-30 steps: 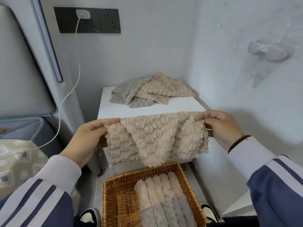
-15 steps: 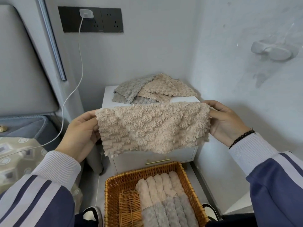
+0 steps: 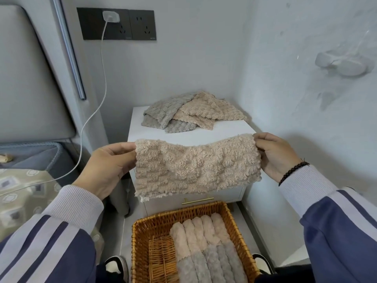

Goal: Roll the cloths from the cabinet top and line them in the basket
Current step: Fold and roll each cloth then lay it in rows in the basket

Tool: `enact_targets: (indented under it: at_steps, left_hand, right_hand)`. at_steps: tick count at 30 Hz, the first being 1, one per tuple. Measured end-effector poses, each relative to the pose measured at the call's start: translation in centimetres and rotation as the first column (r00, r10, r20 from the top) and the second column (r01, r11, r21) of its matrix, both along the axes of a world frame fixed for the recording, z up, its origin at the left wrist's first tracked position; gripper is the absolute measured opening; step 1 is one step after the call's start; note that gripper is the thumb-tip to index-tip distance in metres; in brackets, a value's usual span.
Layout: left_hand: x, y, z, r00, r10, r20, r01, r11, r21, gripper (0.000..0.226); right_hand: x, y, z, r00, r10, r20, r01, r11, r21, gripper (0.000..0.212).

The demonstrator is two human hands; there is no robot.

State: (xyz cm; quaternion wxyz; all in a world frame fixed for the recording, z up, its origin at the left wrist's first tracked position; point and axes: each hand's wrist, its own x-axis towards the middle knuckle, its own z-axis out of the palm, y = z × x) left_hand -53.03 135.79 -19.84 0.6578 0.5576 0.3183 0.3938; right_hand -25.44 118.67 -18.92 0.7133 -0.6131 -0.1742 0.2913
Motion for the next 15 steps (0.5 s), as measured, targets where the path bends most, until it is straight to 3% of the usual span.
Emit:
enact_targets:
  at_steps: [3,6,8,11,15]
  left_hand:
    - [0.1,0.4,-0.1,0.999,0.014,-0.033,-0.017,0.996,-0.092,0.017]
    - [0.2,0.4,0.1,0.996,0.055,0.065,-0.040,0.977,-0.207,0.021]
    - [0.2,0.3,0.2,0.995,0.070,0.069,-0.058,0.984,-0.167,0.028]
    - [0.3,0.0,0.0,0.993,0.112,0.024,-0.110,0.991,-0.071,0.020]
    - [0.3,0.0,-0.1,0.988,0.148,0.041,-0.146,0.988,-0.043,0.016]
  right_hand:
    - [0.0,0.3,-0.2,1.000,0.008,-0.007,-0.008,1.000,-0.029,0.023]
    - [0.0,0.5,-0.1,0.996,0.018,-0.088,-0.020,1.000,-0.024,0.014]
    - [-0.3,0.4,0.0,0.996,0.040,-0.084,-0.043,0.999,-0.033,0.007]
    - [-0.8,0.3,-0.2,0.997,0.052,0.054,-0.045,0.993,-0.111,0.011]
    - [-1.1,0.4,-0.2,0.994,0.043,0.097,-0.037,0.997,-0.063,0.017]
